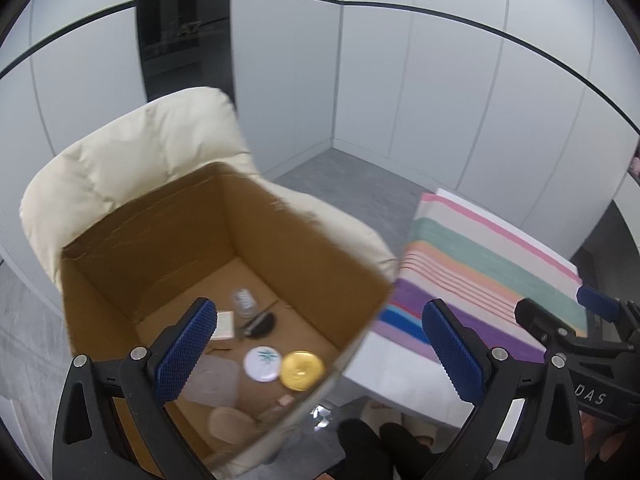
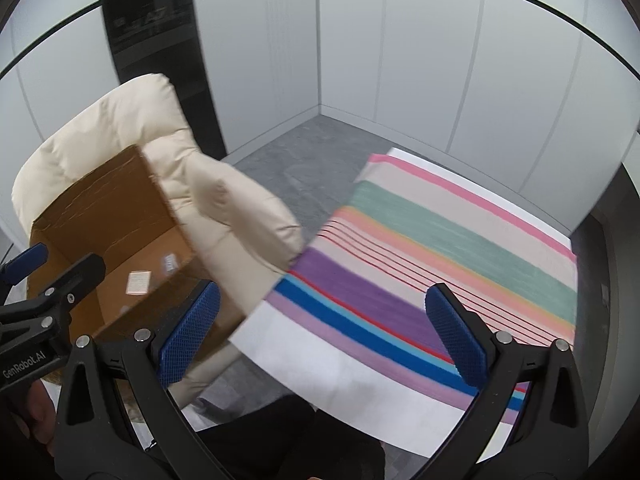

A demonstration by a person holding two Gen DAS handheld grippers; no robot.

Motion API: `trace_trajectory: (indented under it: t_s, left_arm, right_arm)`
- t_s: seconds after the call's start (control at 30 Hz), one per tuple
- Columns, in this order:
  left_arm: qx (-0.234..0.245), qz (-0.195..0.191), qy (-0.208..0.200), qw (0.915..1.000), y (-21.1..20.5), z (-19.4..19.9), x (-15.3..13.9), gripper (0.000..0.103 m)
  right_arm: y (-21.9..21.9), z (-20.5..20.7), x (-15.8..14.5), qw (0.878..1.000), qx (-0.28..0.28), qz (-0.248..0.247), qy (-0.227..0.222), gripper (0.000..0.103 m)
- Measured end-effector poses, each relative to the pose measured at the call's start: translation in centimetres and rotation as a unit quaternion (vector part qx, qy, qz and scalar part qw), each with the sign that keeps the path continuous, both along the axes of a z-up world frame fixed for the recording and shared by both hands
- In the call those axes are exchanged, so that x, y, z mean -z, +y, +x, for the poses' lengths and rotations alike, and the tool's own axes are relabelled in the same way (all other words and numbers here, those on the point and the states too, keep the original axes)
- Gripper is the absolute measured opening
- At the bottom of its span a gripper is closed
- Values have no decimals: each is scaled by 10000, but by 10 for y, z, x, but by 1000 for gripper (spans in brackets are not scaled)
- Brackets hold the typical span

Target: Organize objects

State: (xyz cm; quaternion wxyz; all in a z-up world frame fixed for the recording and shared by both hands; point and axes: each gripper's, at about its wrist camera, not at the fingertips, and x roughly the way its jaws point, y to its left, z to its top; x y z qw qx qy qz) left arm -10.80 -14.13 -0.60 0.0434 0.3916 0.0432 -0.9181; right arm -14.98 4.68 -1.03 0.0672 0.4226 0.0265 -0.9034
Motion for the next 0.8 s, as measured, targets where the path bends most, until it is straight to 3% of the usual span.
trace_trajectory:
  t_s: [0.27,0.4,0.5,0.8]
  left_arm:
    - [308,-115,48,9994,45,15,-14,103]
    - [352,-110,133,9992,58,39,-21,103]
    - [499,-155,131,9985,70,58,-25,103]
    - [742,-381,118,9964,101,108,-28,103]
  right_arm:
    - [62,29,-12,9991,414,-35,10,103]
    - [96,58,-17,9971,696,-305,-66,103]
    - [115,84,-17,9952,947,-227,-101,103]
    - [143,153,-27,9937,1092,-263,10,103]
